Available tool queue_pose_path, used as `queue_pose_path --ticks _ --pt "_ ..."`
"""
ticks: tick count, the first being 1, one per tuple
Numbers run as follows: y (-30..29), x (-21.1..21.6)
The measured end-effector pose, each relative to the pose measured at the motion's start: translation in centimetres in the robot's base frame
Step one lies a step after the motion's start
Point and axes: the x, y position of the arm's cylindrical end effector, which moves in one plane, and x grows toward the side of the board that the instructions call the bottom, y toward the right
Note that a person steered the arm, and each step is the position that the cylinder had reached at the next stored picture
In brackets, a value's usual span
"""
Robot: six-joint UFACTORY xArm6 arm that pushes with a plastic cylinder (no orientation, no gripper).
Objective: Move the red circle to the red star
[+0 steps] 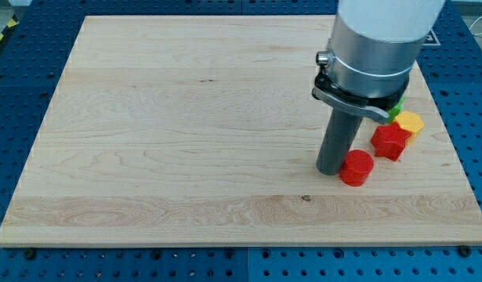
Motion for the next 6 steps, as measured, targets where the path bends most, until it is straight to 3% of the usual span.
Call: queue_pose_path --ticks 6 --pt "3.9 1.6"
